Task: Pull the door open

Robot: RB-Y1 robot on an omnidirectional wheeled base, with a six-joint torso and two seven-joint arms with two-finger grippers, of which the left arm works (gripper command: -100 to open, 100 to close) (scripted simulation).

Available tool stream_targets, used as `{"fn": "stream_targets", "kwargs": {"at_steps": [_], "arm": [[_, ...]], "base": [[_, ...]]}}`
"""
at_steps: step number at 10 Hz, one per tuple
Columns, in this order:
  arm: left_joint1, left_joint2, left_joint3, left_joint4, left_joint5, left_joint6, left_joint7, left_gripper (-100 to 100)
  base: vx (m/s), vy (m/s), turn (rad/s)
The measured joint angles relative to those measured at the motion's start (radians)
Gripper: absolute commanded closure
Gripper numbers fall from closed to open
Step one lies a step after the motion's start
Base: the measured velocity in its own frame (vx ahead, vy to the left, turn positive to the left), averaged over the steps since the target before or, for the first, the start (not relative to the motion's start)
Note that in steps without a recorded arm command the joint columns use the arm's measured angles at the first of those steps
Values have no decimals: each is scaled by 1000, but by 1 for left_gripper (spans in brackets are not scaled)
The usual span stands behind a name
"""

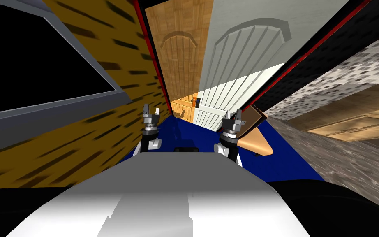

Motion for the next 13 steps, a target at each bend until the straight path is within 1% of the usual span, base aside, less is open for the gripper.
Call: {"fn": "stream_targets", "kwargs": {"at_steps": [1,2,5,7,9,11,13], "arm": [[-11,5,0,27,2,-3,3,-100],[-24,9,1,49,3,2,7,-100],[-65,16,-8,113,3,26,11,-100],[-86,24,-10,164,5,31,17,-100],[-120,32,-11,222,7,40,24,-100],[-158,35,-15,271,8,61,27,-100],[-170,43,-15,312,10,59,33,-100]], "base": [[97,-27,-51],[93,-20,-56],[100,-28,-54],[103,-12,-57],[97,-29,-55],[85,-17,-48],[81,-11,-51]]}}
